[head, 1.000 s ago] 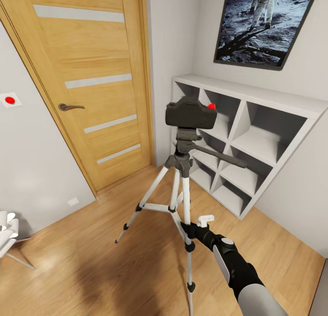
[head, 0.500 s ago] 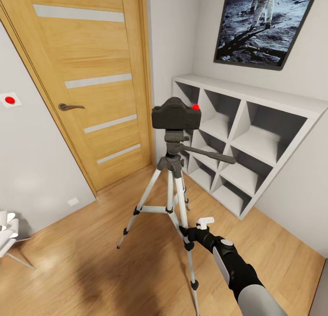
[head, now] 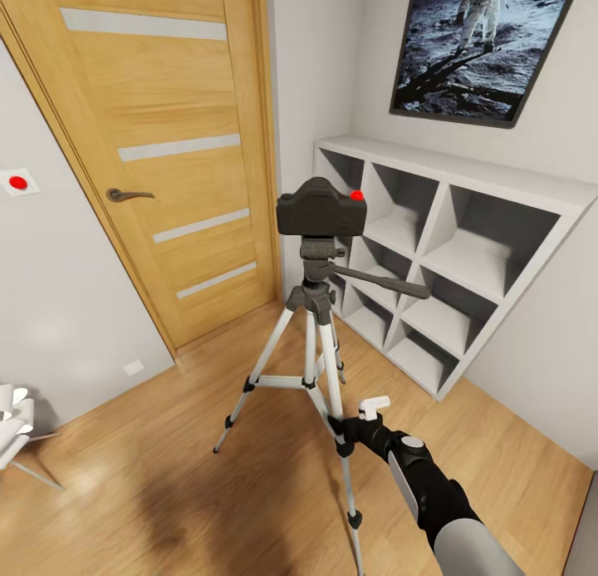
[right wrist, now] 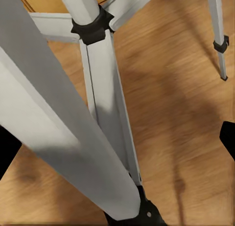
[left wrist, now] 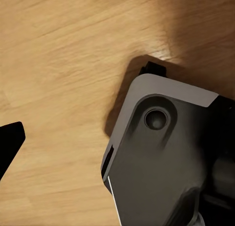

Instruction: Attach the digital camera to the camera tripod in the bedroom.

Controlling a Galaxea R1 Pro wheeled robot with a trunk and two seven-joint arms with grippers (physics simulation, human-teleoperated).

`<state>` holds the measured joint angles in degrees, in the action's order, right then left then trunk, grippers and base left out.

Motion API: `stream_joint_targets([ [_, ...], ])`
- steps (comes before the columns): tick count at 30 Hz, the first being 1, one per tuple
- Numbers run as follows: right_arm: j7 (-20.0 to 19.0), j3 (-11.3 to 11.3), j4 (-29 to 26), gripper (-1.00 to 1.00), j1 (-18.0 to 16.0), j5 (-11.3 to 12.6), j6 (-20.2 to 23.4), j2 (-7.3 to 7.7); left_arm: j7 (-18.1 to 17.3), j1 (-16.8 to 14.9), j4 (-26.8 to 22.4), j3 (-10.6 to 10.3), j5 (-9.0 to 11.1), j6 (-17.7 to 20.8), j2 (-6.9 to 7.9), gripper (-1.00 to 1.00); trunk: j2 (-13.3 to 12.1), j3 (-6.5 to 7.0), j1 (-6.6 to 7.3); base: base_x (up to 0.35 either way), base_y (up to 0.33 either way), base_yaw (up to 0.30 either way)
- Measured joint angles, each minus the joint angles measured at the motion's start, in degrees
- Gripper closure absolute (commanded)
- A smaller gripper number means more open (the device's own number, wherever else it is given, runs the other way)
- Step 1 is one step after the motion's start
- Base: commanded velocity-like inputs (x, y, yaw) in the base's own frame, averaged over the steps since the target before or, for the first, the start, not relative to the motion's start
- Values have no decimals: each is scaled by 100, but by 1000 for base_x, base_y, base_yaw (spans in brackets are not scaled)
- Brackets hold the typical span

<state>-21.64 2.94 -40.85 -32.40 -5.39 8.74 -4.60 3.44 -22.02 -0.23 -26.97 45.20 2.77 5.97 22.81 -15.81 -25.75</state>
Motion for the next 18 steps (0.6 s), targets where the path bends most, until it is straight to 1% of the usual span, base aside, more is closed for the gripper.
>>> stream_joint_targets([
  [8, -22, 0, -20, -100, 0, -256, 2, 4, 0, 0, 0, 0, -1, 0, 0, -100, 0, 0, 0, 0, 0, 0],
  [9, -29, 0, -23, -100, 0, -719, -2, 6, 0, 0, 0, -1, -1, 0, 0, -100, 0, 0, 0, 0, 0, 0],
  [18, -145, 0, -56, -100, 0, -733, -11, 14, 0, 0, 0, 0, -1, 0, 0, -100, 0, 0, 0, 0, 0, 0],
])
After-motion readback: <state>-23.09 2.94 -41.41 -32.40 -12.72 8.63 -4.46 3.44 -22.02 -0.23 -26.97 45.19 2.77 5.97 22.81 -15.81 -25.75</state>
